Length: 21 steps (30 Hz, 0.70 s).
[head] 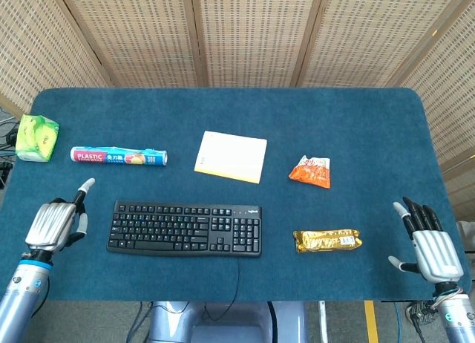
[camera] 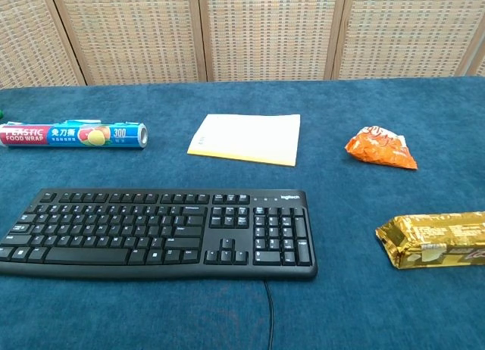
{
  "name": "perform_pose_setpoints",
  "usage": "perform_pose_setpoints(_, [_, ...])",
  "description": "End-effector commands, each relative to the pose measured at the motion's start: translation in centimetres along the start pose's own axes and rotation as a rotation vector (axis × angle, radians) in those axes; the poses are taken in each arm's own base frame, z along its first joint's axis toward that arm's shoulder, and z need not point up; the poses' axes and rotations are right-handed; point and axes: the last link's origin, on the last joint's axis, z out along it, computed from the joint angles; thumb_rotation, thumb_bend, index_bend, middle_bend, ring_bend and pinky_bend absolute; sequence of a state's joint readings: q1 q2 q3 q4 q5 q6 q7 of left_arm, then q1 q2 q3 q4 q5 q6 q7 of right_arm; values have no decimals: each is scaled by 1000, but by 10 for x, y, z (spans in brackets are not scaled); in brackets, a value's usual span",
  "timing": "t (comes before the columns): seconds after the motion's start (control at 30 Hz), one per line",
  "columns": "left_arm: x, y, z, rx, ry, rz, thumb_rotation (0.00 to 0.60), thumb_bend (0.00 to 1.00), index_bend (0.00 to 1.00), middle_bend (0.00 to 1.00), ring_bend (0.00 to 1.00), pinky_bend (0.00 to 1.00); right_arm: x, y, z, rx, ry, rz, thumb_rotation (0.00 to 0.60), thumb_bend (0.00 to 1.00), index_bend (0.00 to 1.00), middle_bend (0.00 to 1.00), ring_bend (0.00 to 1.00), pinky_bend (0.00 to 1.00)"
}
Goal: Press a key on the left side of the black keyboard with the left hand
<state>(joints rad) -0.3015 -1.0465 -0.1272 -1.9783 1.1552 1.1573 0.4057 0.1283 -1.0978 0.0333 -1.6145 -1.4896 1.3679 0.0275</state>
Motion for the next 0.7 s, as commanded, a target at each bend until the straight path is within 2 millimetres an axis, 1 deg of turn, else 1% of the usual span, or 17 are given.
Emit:
perform_pose_setpoints(0.03, [13,15,6,-22,-125,-10,600,707,0,634,601,367,1,0,0,2,1,5,600,47,0,0,0,0])
perform_pose_setpoints(0.13, [17,19,13,-19,-210,-28,600,717,0,636,601,367,1,0,0,4,-2,8,600,43,0,0,0,0])
perform_pose_setpoints(0.23, [19,21,21,-16,-278,-8,600,725,0,637,601,367,1,0,0,6,-3,12,600,46,0,0,0,0])
perform_pose_setpoints(0.33, [19,24,26,-15,-322,4,600,730,0,638,601,367,0,0,0,6,-6,13,600,48,0,0,0,0])
perform_pose_setpoints(0.53, [16,34,45,8,-436,13,600,732,0,639,601,367,-1,0,1,8,-12,18,600,47,0,0,0,0])
perform_pose_setpoints(0.7, [11,41,53,9,-515,48,600,735,0,639,601,367,0,0,1,11,-12,25,600,47,0,0,0,0])
